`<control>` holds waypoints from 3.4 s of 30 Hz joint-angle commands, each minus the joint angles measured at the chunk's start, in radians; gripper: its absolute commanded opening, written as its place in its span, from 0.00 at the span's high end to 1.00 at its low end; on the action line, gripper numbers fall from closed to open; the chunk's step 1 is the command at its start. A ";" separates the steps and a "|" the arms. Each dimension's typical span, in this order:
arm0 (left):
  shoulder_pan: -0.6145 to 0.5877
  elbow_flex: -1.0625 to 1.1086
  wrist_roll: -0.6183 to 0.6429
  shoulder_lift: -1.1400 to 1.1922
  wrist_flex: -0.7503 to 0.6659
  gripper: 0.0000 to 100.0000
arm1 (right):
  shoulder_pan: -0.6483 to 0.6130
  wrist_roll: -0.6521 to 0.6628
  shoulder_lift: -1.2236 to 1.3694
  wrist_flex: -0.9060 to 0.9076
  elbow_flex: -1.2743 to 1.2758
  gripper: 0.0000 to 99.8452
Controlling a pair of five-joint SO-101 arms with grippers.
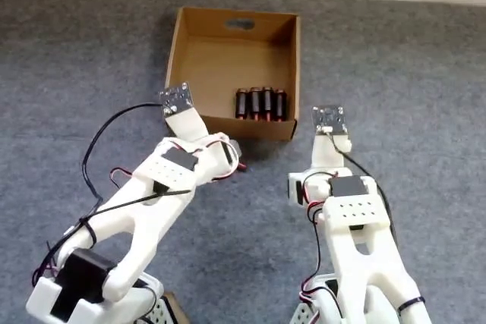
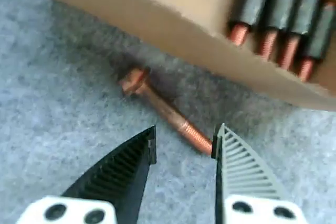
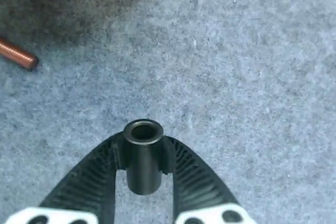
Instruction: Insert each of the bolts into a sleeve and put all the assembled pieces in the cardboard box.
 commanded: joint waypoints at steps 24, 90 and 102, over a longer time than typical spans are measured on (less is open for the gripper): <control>-0.045 -0.131 -0.167 0.231 0.051 0.99 | 0.013 -0.003 -0.008 -0.054 -0.001 0.99; -0.070 -0.533 -0.284 0.568 0.628 0.99 | 0.061 -0.003 -0.008 -0.056 -0.001 0.99; -0.077 -0.542 -0.371 0.435 0.758 0.99 | 0.056 -0.005 -0.125 -0.045 0.002 0.99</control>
